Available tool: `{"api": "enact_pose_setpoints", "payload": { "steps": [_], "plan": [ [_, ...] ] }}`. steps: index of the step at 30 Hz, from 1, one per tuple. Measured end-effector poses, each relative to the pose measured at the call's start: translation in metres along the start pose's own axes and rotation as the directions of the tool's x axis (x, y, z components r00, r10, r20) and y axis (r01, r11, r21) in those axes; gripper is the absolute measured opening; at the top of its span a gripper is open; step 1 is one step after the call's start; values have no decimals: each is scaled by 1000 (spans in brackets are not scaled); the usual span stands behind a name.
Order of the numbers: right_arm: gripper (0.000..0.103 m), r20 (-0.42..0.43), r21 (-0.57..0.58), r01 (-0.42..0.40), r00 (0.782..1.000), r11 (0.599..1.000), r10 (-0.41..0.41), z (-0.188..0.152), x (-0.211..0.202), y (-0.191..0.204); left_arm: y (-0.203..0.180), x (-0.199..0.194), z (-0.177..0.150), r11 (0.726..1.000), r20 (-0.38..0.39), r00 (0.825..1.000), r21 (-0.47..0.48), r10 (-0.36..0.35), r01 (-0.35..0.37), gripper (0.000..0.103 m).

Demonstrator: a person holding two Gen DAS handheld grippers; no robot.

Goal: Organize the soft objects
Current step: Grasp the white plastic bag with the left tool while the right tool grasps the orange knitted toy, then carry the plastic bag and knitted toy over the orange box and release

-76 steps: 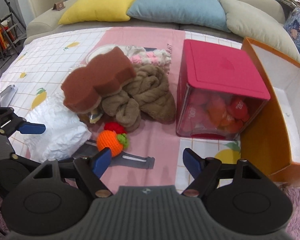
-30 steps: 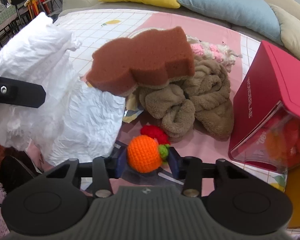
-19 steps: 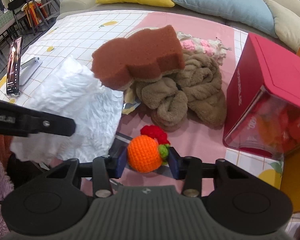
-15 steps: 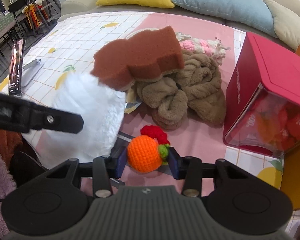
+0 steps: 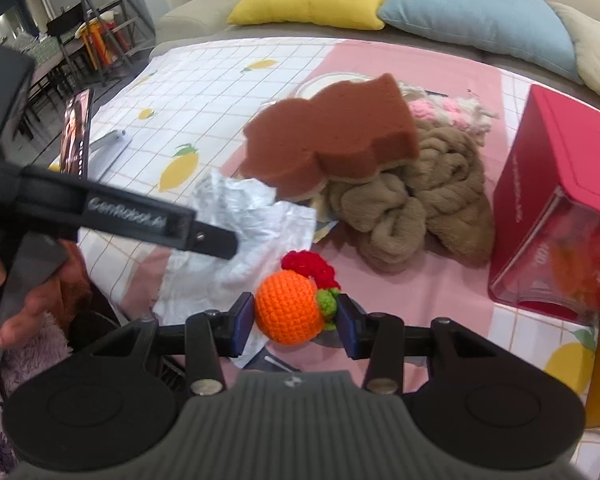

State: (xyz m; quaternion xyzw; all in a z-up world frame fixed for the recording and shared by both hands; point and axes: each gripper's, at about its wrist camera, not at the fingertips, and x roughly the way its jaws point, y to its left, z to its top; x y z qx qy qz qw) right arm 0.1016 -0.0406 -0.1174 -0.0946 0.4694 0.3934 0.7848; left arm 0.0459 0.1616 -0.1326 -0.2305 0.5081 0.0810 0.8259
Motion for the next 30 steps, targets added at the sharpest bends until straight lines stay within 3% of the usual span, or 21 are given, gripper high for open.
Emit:
{"api": "enact_pose_setpoints", "payload": {
  "steps": [4,10,16,19,24,30],
  "plan": [
    [44,-9,2,0,1000,1000,0,3,7,5,5,10,0,1000,-20,1000,-25,-9,8,89],
    [43,-28,-1,10,1000,1000,-10,3,21,9,-2,10,-4,996,-55,995,-23,-84,82,80],
    [43,-49,-9,11,999,1000,-12,2,30,13,-16,11,-9,992,-76,989,-17,-126,126,45],
    [43,-51,-14,14,999,1000,-14,2,32,14,-22,13,-9,994,-72,991,-1,-108,109,34],
    [43,-50,-31,13,999,999,-15,0,33,18,-32,20,-13,997,-82,995,46,-54,58,26],
    [43,-32,-29,16,999,999,-17,-2,24,15,-32,14,-13,997,-60,997,59,-51,55,21]
  ]
}}
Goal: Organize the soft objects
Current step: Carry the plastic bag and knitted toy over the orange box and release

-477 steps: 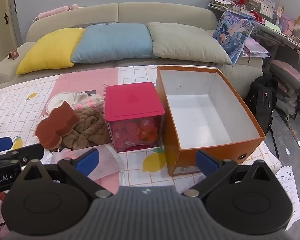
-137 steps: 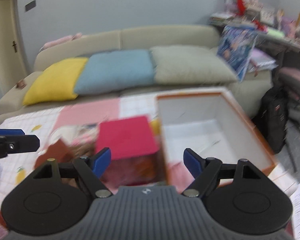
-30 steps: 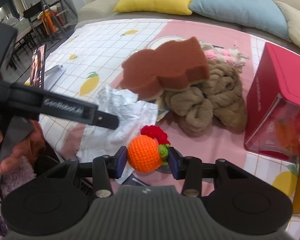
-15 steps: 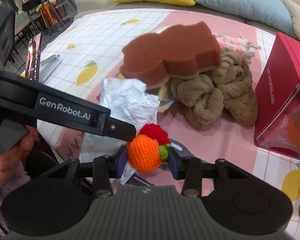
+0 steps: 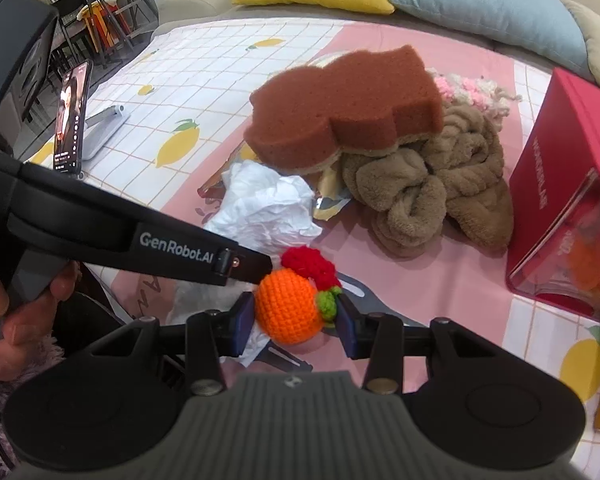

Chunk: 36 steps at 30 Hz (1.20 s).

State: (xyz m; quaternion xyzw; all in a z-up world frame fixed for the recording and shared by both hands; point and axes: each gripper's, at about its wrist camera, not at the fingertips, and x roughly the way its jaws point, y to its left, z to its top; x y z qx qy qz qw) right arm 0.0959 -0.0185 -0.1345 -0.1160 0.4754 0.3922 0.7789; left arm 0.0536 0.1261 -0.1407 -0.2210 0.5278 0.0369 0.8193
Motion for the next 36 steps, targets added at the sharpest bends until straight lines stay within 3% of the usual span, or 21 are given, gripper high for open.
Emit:
{"api": "enact_pose_setpoints", "payload": {
  "steps": [9,14,24,30,36],
  "plan": [
    [43,36,87,20,999,996,-24,1,-35,-22,-21,-43,1,999,86,996,36,-26,23,21],
    [43,16,148,55,998,987,-58,-1,-58,-37,-39,-67,5,998,122,992,61,-35,27,21],
    [43,100,220,141,981,965,-166,-6,-122,-68,-92,-104,20,981,176,973,154,-148,121,21],
    [43,178,288,207,948,935,-265,-11,-167,-104,-143,-114,37,943,176,949,257,-261,212,21],
    [43,190,335,309,903,890,-385,-19,-198,-144,-212,-102,59,876,111,916,355,-385,326,21]
  ]
}}
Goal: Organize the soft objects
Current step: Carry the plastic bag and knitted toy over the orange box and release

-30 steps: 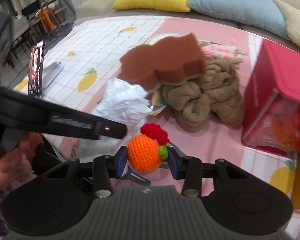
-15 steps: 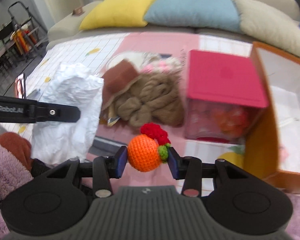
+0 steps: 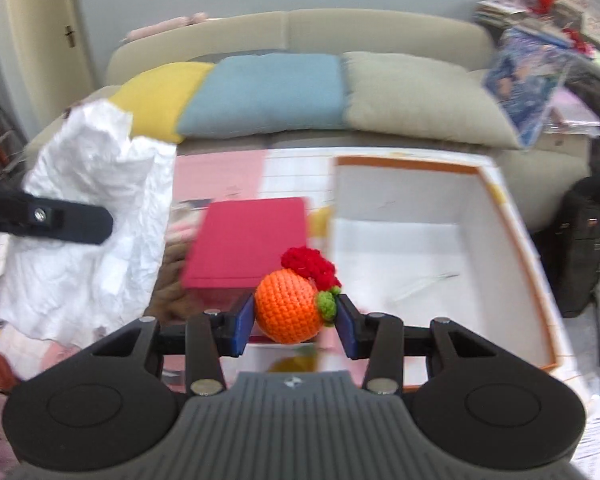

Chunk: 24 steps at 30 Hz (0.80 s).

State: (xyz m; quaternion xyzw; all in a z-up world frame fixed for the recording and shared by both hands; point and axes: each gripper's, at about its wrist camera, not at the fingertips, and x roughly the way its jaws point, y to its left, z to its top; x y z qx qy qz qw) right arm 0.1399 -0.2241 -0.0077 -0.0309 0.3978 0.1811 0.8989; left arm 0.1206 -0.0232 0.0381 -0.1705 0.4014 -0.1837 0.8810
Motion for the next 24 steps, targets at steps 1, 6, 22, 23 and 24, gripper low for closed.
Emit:
{"api": "enact_pose_setpoints", "payload": {
  "steps": [1,6,22,23,24],
  "plan": [
    [43,1,0,21,1000,1000,-21,2,-2,-9,-8,9,5,1000,-7,1000,11,-16,16,21],
    [43,-33,-14,107,994,994,-107,7,3,-46,-43,64,26,996,-63,995,36,-83,85,21],
    [43,-271,-107,193,938,975,-215,-8,69,-116,-68,196,-4,989,-283,957,147,56,-14,21],
    [43,-280,-110,191,936,975,-215,-9,72,-116,-68,200,-6,987,-294,953,160,71,-25,21],
    [43,-291,-115,188,933,975,-214,-9,76,-117,-67,203,-8,986,-307,948,163,79,-29,21]
  ]
}}
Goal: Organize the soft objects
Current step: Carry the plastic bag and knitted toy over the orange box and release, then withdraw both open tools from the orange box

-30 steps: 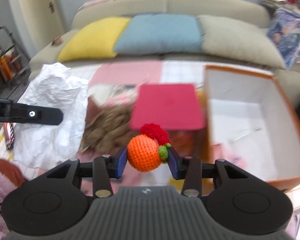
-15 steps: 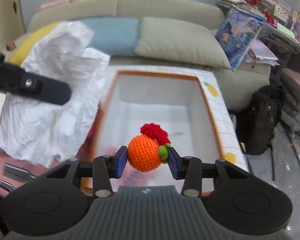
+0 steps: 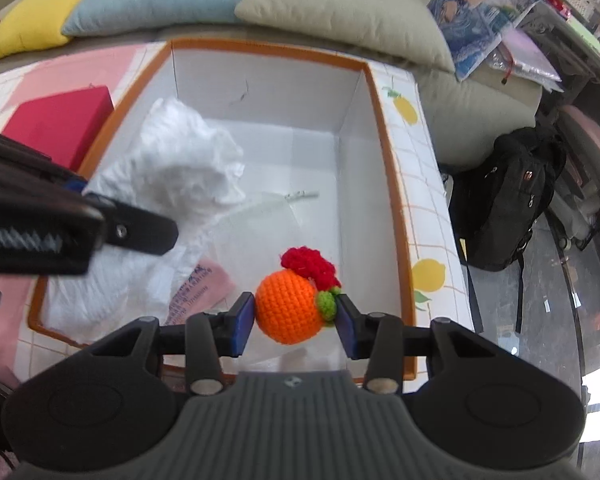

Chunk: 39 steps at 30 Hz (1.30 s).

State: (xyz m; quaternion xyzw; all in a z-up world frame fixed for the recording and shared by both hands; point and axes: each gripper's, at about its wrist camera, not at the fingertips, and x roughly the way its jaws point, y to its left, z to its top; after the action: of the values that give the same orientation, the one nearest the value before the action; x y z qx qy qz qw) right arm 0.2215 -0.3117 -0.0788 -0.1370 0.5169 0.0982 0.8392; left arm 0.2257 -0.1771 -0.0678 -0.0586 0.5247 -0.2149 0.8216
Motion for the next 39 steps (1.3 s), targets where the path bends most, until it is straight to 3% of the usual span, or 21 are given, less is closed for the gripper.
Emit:
{"api": "enact_pose_setpoints", "payload": {
  "steps": [7,12,16,22,26,30,36,39],
  "plan": [
    [43,-76,-42,-5,997,999,1,8,26,3,3,9,-1,999,-82,996,13,40,-39,24],
    [44,-94,-44,-9,996,999,5,13,32,1,5,8,-2,1000,-81,996,3,28,-28,27],
    [46,-94,-50,-4,996,999,-1,12,29,3,9,2,-2,999,-69,997,-12,31,-32,44],
    [63,-54,-59,40,998,997,-43,13,10,2,17,-14,1,998,-28,1000,-63,0,-2,66],
    [67,-8,-39,65,998,997,-65,12,-8,2,25,-34,2,992,31,999,-119,-33,36,70],
    [72,83,10,109,991,994,-110,10,-34,6,22,-63,0,995,140,990,-96,-27,41,71],
    [78,254,143,125,954,982,-159,-2,-72,25,16,-110,-14,999,314,949,-27,-27,37,73],
    [82,326,198,87,934,976,-149,-11,-87,40,16,-130,-31,1000,395,919,3,10,-12,84]
  ]
}}
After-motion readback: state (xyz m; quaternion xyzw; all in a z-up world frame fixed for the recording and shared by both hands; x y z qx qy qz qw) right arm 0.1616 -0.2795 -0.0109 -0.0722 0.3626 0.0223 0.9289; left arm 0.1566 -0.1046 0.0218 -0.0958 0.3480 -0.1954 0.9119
